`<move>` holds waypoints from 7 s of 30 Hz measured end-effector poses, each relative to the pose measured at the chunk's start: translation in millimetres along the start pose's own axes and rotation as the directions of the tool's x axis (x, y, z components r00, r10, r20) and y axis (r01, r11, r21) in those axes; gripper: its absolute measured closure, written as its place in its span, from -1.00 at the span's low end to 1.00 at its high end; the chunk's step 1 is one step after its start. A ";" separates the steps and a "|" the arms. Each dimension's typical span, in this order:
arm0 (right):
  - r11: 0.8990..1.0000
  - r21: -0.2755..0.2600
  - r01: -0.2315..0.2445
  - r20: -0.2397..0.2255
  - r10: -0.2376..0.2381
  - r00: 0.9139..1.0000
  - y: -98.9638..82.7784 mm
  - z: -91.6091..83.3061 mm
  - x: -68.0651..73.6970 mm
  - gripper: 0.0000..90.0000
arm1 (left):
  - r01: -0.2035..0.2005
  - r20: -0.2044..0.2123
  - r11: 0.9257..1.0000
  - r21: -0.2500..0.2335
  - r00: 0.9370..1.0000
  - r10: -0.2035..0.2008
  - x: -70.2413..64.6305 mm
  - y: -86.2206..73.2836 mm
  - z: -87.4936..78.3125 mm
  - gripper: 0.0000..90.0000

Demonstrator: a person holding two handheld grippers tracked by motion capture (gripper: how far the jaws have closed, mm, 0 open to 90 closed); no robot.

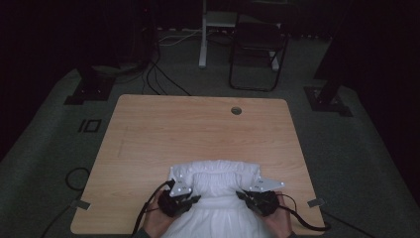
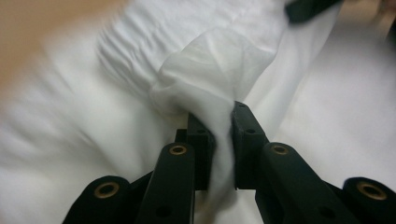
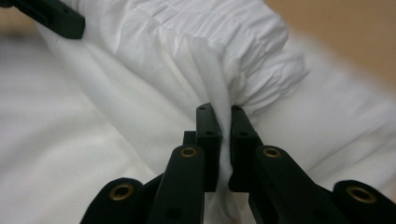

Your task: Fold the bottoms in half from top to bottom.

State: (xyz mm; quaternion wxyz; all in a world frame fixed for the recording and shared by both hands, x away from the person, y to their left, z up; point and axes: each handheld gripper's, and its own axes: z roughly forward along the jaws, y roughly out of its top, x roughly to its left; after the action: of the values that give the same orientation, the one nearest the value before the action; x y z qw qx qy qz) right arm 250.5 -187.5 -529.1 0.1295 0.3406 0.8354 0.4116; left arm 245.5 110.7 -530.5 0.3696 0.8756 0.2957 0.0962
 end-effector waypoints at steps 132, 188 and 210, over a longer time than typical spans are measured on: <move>0.998 0.067 0.019 -0.001 -0.019 1.000 36.4 73.8 -49.2 0.75 | 0.056 -0.090 0.998 0.033 0.995 -0.053 86.0 20.5 32.6 0.60; 0.989 -0.134 -0.067 -0.035 0.063 0.997 65.9 57.6 -60.6 0.48 | 0.032 0.075 0.999 -0.013 0.997 -0.031 59.8 21.5 38.1 0.52; 0.996 -0.084 -0.003 0.109 0.012 0.994 96.3 79.7 -96.4 0.28 | 0.104 -0.182 0.990 -0.097 0.976 -0.120 145.3 68.6 41.0 0.30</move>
State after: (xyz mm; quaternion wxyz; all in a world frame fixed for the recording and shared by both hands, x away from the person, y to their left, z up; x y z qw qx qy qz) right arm 405.4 -163.5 -510.5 0.1879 0.3601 0.8076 0.4275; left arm 409.2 134.2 -518.5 0.3826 0.8277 0.3737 0.1699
